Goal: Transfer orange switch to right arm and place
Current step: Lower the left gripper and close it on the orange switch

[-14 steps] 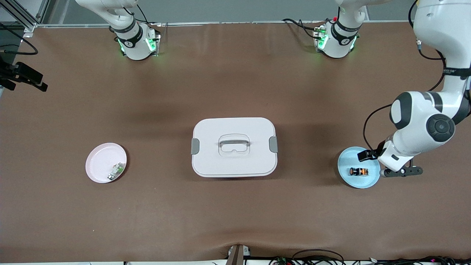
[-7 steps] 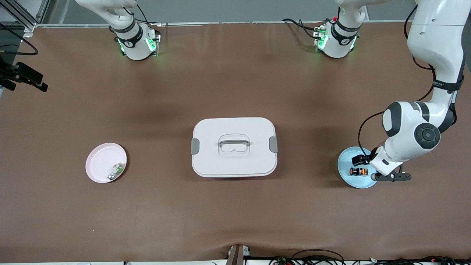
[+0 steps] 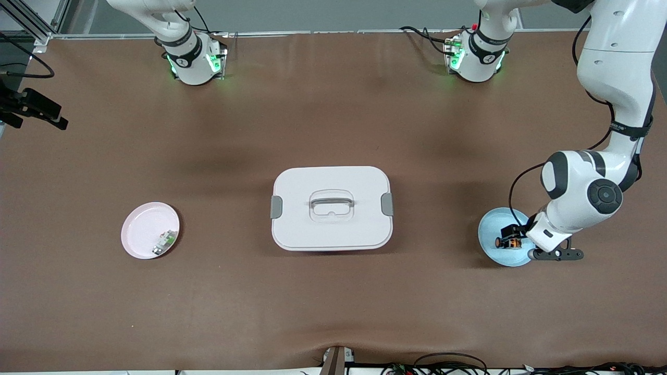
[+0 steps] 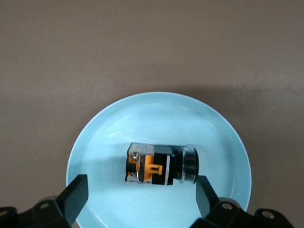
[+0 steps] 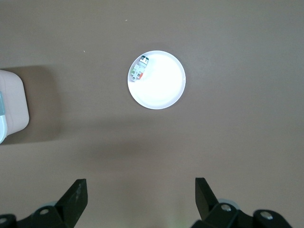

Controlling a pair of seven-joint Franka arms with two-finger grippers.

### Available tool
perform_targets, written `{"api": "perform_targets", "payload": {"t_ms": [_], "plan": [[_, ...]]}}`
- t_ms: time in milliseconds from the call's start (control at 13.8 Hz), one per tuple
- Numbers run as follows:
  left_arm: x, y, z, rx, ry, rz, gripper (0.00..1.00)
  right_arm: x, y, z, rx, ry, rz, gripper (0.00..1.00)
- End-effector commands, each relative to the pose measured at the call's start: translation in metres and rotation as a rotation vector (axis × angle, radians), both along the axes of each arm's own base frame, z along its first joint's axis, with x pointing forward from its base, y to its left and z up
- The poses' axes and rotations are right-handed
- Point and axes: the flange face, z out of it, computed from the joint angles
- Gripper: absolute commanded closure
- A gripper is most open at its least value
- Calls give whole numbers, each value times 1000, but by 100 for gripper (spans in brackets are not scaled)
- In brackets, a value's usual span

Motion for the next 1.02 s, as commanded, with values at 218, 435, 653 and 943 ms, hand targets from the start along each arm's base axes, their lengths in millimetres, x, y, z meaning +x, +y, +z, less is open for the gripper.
{"api": "perform_targets", "payload": {"t_ms": [218,435,653,943], "plan": [[10,-12,-1,-2,-16,-18,0,2,0,1,-8,8,10,0],[12,-13,-9,-4,-13,-20,0,2,-1,1,-10,8,8,0],[12,-14,-19,-8,-18,-20,0,2,-1,1,-10,10,8,0],[11,-13,-27,-11,-17,-18,0,2,-1,1,-8,10,8,0]]}}
